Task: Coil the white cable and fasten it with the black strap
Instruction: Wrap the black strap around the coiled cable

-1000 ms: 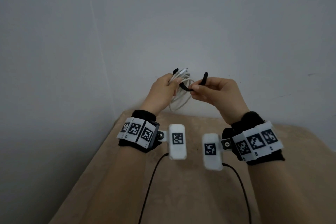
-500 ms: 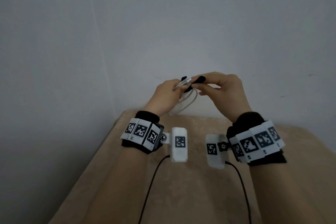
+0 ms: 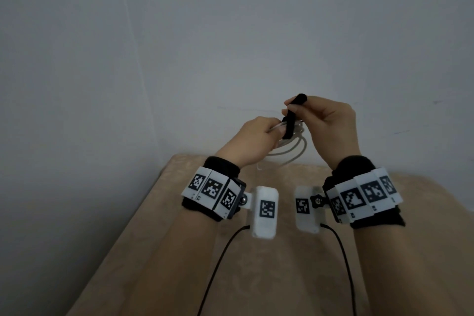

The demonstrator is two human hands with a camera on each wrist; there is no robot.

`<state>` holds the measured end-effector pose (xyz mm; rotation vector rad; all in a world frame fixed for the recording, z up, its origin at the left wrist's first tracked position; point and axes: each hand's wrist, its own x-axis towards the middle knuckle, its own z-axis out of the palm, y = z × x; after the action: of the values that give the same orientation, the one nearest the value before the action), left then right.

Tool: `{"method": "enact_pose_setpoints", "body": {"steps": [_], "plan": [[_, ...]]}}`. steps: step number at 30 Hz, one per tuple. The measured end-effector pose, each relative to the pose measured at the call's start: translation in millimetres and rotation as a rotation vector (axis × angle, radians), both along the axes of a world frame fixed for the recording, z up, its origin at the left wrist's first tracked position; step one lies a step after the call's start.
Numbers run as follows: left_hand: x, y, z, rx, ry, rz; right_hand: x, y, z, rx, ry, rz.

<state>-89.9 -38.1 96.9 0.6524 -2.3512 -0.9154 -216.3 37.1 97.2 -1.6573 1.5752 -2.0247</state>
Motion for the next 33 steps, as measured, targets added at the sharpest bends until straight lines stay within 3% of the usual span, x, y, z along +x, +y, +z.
{"method": "enact_pose_setpoints", "body": {"steps": [8, 17, 24, 33], "plan": [[-1.7, 5.4, 2.0, 0.018, 0.009, -0.087, -2.1, 1.7, 0.2, -0.078, -0.046, -0.014], [-0.9, 8.0, 5.3, -0.008, -0.041, -0.032, 2.5, -0.1, -0.5, -0.129, 0.115, -0.051], [0.2, 10.7, 7.3, -0.024, -0.066, -0.030, 5.5, -1.0, -2.9, -0.136, 0.088, -0.055], [-4.1, 20.1, 8.5, -0.070, -0.035, -0.034, 2.3, -2.4, -3.0, -0.118, 0.103, -0.183]]}}
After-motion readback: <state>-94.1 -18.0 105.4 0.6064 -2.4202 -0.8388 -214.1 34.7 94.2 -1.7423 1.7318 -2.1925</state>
